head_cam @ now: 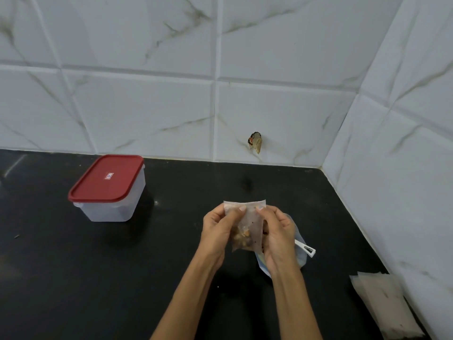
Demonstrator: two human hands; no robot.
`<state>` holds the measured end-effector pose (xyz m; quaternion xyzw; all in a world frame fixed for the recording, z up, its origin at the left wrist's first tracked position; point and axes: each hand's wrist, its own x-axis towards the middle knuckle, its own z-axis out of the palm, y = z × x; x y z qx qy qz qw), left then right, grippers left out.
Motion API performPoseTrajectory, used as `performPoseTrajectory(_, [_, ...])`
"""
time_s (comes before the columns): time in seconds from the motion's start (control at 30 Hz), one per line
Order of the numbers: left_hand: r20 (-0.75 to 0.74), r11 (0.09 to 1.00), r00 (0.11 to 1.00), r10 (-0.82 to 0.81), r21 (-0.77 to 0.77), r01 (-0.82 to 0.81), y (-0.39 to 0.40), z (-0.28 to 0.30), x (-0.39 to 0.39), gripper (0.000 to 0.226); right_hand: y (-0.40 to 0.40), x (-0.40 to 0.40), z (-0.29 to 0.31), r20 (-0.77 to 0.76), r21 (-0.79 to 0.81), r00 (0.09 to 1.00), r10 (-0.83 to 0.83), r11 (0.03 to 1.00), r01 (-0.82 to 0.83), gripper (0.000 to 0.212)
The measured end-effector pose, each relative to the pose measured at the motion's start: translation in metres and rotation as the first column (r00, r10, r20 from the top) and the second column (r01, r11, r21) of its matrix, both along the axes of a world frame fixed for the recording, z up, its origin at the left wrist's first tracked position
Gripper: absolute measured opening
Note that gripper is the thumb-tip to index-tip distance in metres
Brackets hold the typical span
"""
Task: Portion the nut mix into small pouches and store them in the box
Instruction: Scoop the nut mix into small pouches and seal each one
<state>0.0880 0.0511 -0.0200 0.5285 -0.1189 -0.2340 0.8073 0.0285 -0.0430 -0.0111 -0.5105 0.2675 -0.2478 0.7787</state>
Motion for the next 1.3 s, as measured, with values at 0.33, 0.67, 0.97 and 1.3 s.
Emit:
performPoseTrajectory(0.33, [-0.008, 0.999, 0.999, -0.031, 0.03, 0.031, 0.001, 0.0, -0.002, 0.017, -0.001, -0.006, 0.002, 0.011, -0.045, 0.996, -0.088, 0.995, 0.088, 0.02])
performPoseTrajectory(0.67, [-0.006, 0.999, 1.0, -0.03, 0.028, 0.03, 0.003, 0.002, -0.003, 0.018, 0.0, -0.005, -0.001, 0.054, -0.042, 0.996, -0.066, 0.997, 0.068, 0.017])
performPoseTrajectory(0.97, [0.016, 1.0, 1.0, -0.011, 0.03, 0.011, -0.003, 0.0, -0.001, 0.018, -0.003, -0.002, -0.004, 0.021, -0.004, 0.999, 0.038, 0.999, -0.038, 0.007])
performPoseTrajectory(1.3, [0.057, 0.996, 0.998, -0.007, 0.086, 0.002, 0.005, -0.001, 0.004, 0.014, 0.0, 0.003, -0.005, -0.018, -0.071, 0.995, 0.098, 0.993, -0.099, 0.009])
